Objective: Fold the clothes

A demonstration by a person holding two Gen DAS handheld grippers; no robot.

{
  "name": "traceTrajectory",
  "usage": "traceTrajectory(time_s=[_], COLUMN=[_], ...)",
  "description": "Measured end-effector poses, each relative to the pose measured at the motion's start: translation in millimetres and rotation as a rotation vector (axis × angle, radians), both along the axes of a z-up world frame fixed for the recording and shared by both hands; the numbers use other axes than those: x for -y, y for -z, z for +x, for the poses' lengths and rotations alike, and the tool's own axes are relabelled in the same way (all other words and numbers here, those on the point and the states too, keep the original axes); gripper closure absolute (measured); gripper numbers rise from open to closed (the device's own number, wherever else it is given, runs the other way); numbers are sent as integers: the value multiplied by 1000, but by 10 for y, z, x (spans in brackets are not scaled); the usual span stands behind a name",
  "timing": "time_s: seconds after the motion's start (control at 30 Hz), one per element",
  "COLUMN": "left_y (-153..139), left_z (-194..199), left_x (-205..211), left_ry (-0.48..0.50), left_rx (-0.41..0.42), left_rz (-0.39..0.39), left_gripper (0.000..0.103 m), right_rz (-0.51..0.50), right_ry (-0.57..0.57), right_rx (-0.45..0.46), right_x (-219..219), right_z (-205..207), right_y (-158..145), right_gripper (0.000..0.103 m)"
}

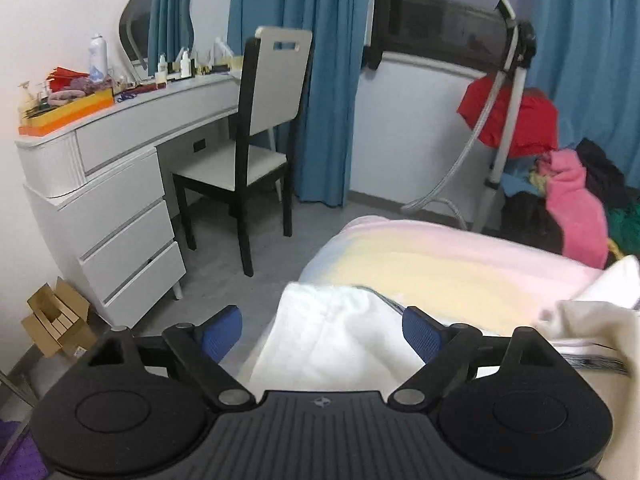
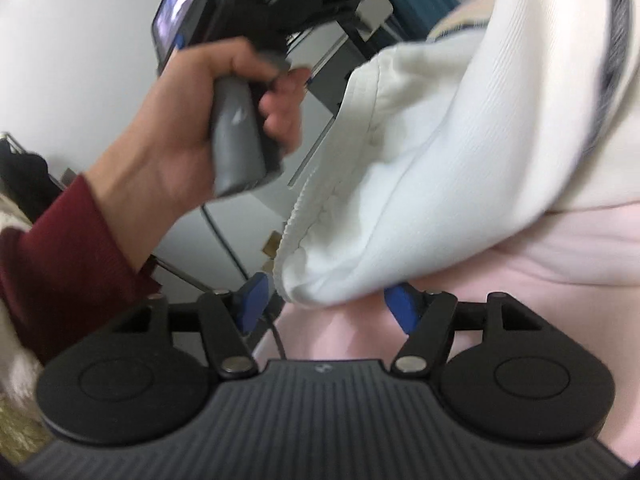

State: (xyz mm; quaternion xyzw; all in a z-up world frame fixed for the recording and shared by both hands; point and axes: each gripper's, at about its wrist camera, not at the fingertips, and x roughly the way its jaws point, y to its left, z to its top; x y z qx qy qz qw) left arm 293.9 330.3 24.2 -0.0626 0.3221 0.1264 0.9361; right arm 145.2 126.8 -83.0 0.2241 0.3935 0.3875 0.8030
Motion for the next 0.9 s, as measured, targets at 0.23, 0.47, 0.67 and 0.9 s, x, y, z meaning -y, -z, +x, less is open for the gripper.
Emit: traceTrajectory(time_s=[0.23, 0.47, 0.67, 0.9], left_y=[-445, -693, -494, 77], left_z=[-1212, -2399, -2976, -3056], left_x=[580, 1340, 1966, 2346], left_ry=[119, 206, 262, 375], left_rx=[125, 283, 319, 260], left_rz=[14, -36, -62, -36], left_gripper=[14, 14, 12, 11], right_rz=[-141, -314, -399, -295], right_ry=[131, 311, 472, 595], right_rx=[234, 465, 525, 438], right_x=[725, 1856, 2831, 3355], right_z=[-569, -1262, -1255, -1321], right_y=[-546, -876, -683, -381], right_gripper=[35, 36, 36, 36])
